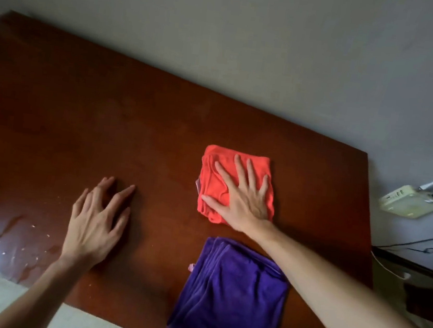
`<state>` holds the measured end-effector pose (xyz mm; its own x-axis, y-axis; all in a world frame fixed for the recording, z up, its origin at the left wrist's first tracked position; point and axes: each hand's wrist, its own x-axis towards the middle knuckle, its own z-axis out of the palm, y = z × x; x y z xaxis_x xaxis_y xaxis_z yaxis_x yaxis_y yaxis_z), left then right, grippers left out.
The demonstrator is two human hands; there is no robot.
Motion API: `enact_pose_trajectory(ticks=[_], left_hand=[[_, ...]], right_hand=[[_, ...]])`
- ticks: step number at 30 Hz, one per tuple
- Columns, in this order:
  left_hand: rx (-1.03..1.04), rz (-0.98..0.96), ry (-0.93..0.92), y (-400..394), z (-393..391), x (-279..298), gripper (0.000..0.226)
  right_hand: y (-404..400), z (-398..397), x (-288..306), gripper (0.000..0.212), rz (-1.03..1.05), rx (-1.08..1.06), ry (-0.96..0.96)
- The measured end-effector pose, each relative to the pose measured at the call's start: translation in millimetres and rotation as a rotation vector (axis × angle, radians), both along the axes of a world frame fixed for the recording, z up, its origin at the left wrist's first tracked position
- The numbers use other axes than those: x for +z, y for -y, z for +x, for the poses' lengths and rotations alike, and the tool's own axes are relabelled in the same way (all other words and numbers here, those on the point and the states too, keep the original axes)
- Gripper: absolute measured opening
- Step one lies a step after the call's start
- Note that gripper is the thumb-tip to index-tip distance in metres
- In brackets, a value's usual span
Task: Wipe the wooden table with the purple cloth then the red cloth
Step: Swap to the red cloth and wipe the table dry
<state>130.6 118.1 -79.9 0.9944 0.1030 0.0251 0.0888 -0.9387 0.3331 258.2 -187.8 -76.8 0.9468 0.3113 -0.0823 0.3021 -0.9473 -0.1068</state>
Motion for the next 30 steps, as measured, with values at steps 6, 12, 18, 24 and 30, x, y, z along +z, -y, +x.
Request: enact_pose_trajectory(ticks=[6,12,18,24,30], left_hand=[[-0.050,0.075,-0.052,-12,0,-4,0.053],[-0.074,0.077,-0.010,-15,2,-8,0.053],[-0.079,0.054,0.019,-15,2,-13,0.052],[-0.095,0.028,0.005,-16,2,-9,0.052],[-0.064,-0.224,0.005,-23,3,-1,0.053]], right_hand=[[-35,135,3,0.095,-0.002,-0.106,-0.007],[-59,211,1,0.088,0.035,-0.214,-0.030],[-64,188,6,0.085,0.033,-0.209,-0.050],[-95,79,3,0.090,0.053,-0.135,-0.005],[-137,-104,-5,0.090,0.060,-0.048,0.069]])
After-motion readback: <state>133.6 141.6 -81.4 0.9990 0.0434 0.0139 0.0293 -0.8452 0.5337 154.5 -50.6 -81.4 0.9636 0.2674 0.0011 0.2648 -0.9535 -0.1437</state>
